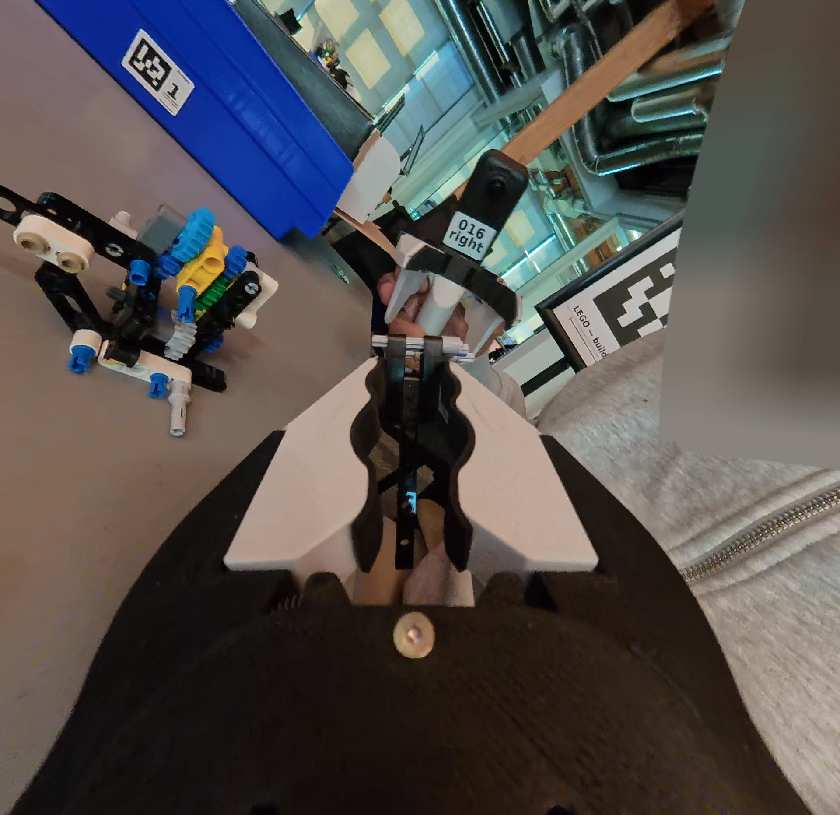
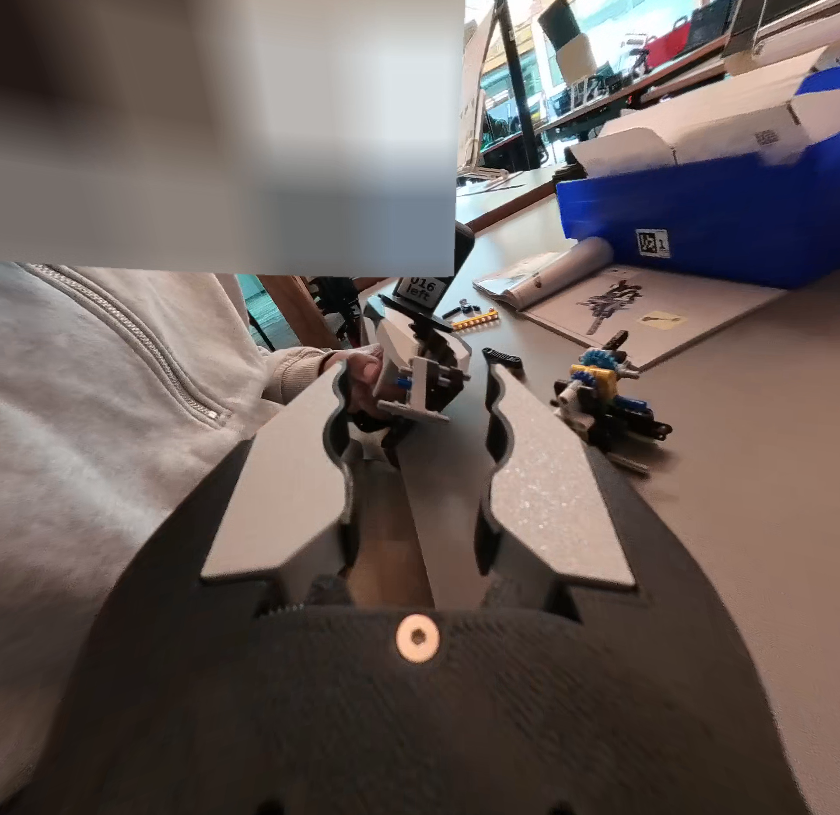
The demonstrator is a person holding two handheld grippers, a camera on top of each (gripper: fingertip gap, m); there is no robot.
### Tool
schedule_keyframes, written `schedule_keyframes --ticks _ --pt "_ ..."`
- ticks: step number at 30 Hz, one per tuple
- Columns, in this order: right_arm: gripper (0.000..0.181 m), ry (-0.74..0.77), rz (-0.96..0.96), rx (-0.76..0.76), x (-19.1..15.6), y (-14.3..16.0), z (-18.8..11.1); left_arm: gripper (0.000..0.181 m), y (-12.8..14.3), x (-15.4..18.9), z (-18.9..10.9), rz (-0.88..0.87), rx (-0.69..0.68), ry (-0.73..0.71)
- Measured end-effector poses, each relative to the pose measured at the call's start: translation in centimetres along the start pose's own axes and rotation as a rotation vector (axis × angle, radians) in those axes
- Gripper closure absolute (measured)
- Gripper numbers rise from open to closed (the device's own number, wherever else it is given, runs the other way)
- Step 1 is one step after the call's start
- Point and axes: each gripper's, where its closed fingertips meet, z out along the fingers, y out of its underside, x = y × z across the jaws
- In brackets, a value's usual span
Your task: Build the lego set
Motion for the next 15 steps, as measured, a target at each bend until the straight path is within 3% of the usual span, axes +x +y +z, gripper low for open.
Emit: schedule_keyframes --ticks 4,15 --pt "0.123 0.052 -0.004 -0.061 0.8 1.0 0.5 0.162 0.3 0.5 0.0 0.0 -0.024 0.042" --pt "0.127 -0.109 0.225 -0.134 -0.5 3.0 1.9 0.162 1.7 0.8 0.5 0.012 -0.148 0.061"
